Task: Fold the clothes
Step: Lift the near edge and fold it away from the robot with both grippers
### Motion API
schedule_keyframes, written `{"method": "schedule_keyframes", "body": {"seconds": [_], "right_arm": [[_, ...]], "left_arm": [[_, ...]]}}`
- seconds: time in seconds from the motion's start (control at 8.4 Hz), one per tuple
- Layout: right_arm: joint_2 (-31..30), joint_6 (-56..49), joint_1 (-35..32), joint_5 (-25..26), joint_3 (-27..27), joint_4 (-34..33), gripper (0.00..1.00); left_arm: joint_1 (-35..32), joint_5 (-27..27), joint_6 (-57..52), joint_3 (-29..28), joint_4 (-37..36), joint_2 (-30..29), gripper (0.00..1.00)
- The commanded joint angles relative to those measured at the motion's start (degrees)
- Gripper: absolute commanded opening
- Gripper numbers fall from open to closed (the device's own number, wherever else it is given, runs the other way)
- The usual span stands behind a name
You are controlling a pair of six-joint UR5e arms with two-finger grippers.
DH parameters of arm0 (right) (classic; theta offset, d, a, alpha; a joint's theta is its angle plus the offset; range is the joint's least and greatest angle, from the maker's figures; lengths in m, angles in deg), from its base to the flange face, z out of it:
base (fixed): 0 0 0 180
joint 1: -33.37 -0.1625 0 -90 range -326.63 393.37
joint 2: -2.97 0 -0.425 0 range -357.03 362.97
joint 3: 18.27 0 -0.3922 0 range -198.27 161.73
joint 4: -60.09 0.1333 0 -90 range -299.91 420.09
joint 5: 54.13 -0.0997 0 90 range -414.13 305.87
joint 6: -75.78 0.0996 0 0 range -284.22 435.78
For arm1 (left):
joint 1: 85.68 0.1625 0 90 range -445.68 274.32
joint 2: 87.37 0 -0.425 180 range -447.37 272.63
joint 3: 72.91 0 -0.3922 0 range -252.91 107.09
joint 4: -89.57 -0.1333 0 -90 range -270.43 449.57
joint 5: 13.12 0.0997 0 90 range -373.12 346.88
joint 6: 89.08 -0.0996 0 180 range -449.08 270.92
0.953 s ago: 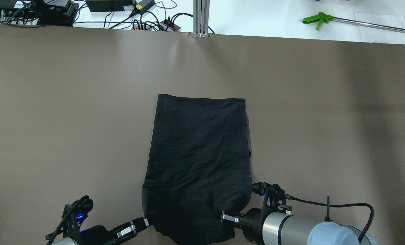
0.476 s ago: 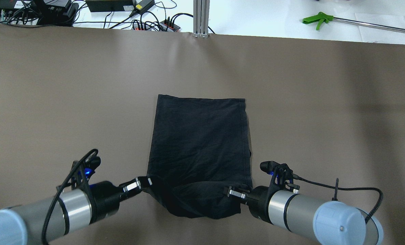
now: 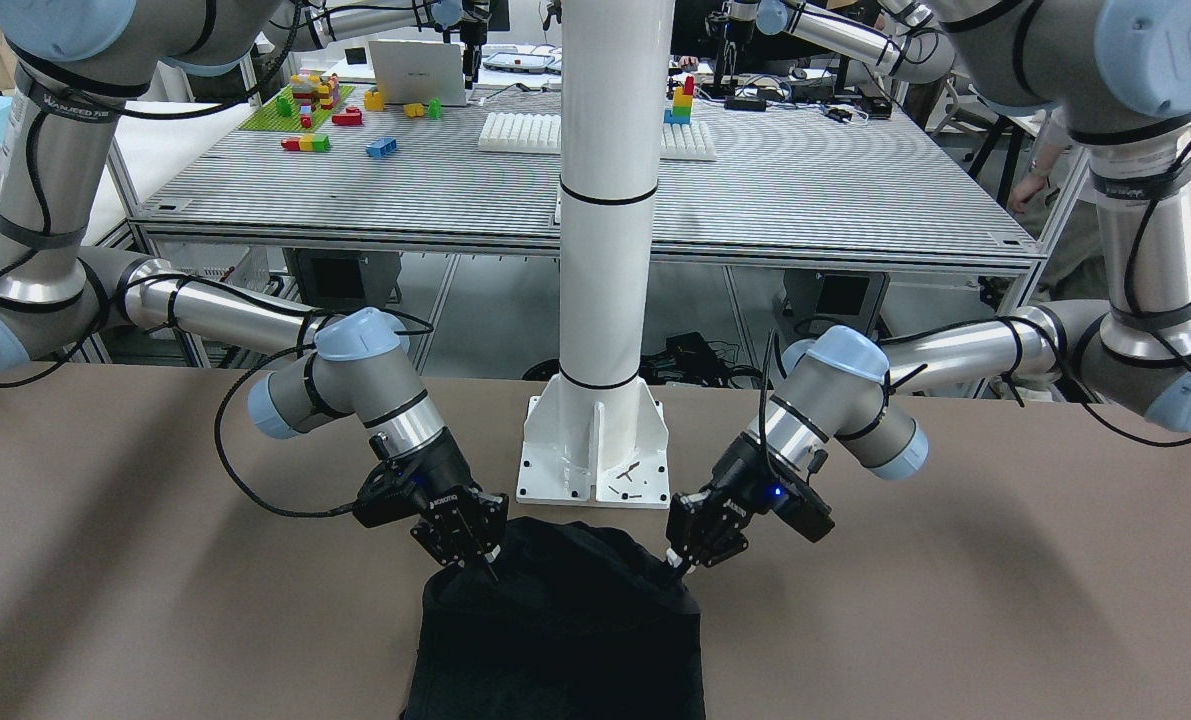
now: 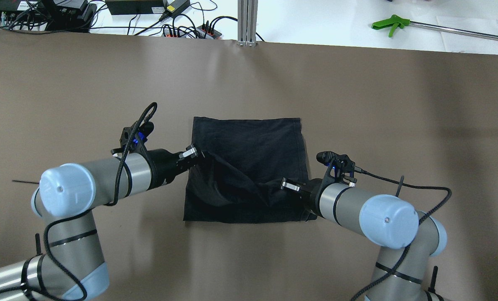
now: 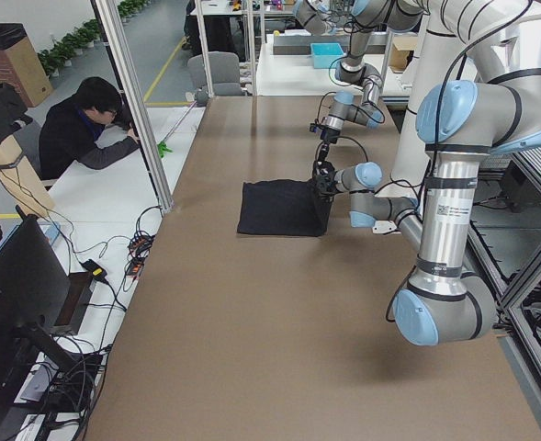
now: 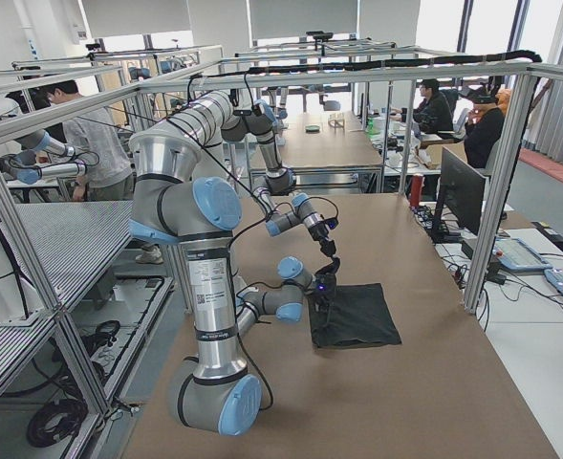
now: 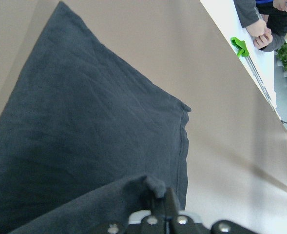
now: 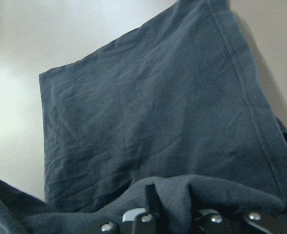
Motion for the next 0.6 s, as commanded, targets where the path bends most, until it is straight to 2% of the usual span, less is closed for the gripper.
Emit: {"method": "schedule_keyframes", "body": {"seconds": [0.0,0.48], "right_arm": [[6.1,-2.1,-3.8,0.5,-8.8,0.2,0.00],[10.8,-4.6,-7.6,0.5,-14.9,0.5,0.00]], "left_arm": [[-6.1,-4.3,-0.4,-8.3,0.3,-3.7,0.00],[-7.3,-5.0,-0.8,-9.0,0.4,-4.0,0.00]]}}
